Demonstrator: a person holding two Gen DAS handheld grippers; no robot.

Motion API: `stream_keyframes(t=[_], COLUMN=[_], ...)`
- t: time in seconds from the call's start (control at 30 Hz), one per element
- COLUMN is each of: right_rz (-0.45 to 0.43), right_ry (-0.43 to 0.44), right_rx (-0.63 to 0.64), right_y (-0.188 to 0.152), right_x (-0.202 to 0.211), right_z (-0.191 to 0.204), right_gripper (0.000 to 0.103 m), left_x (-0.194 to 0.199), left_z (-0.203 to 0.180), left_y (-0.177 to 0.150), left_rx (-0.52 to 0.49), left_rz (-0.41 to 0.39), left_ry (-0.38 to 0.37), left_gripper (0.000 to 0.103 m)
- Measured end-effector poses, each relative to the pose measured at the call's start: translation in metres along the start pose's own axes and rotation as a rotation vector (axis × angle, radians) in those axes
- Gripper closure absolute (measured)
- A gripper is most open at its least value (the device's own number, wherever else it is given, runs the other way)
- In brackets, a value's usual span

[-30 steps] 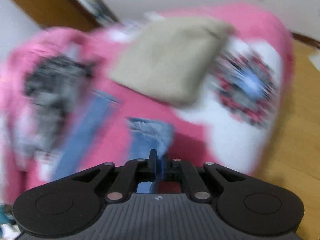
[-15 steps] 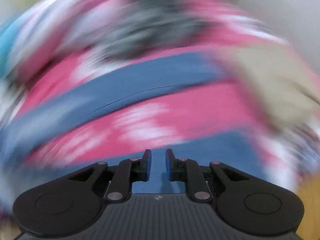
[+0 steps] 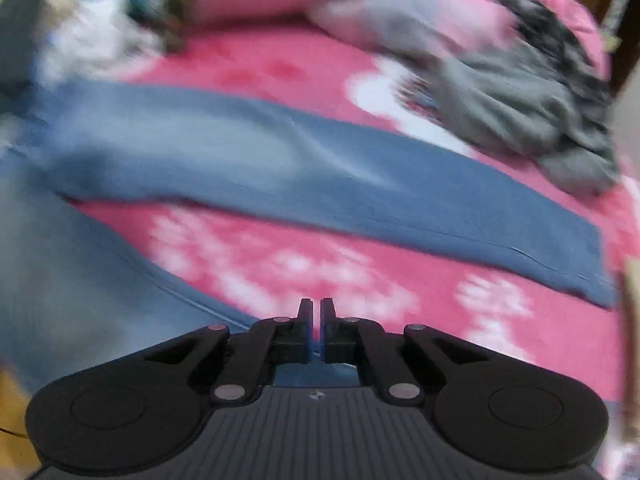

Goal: Fold clothes
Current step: 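Lift the leg hem with the right gripper over the other leg while the left gripper holds the seam, then open both grippers and release the folded jeans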

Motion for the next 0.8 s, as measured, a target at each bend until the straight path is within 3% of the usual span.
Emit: stream_keyframes(t=[0.1, 0.17, 0.27, 0.33, 0.43, 0.57, 0.7, 0.8], right_rz=[0.043, 0.109, 0.109, -0.005, -0.113, -0.095, -0.057, -0.071], right_ry=[0.221, 0.297, 0.193, 0.120, 0.132, 0.270, 0.294, 0.285], right_rx=[0.020, 0.007, -0.104, -0.289, -0.496, -0.828, -1.178, -1.336], right_y=[0.014, 0.020, 0.036, 0.048, 0.040, -0.018, -0.099, -0.145], right_x=[-0.038, -0.075, -0.109, -0.091, -0.051, -0.021, 0.007, 0.019], right_z=[0.055, 0.082, 0.081, 0.058, 0.031, 0.019, 0.022, 0.025], right_gripper=[0.100, 0.100, 0.102, 0.100, 0.099, 0.089, 0.086, 0.086], left_x=[0.007, 0.011, 0.016, 0.017, 0.011, -0.006, -0.018, -0.011], left_z=[0.022, 0.035, 0.049, 0.053, 0.061, 0.075, 0.073, 0.076], left_y=[0.006, 0.011, 0.018, 0.024, 0.034, 0.037, 0.034, 0.038], left_rx=[0.088, 0.125, 0.136, 0.130, 0.165, 0.231, 0.244, 0.277], left_rz=[-0.034, -0.052, -0.074, -0.089, -0.090, -0.068, -0.052, -0.098], left_ry=[-0.008, -0.011, -0.015, -0.033, -0.068, -0.079, -0.088, -0.110], left_gripper=[0.067, 0.067, 0.067, 0.066, 0.065, 0.063, 0.064, 0.066])
Point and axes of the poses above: each gripper's, at about its wrist camera, not at the fingertips, and x roughly against the way its jaws point, z to its left, y to its top, the point moved 4 cm from there along -x, roughly the way its jaws point, and after that the axes turned 15 degrees about y, right-handed, at the moved point
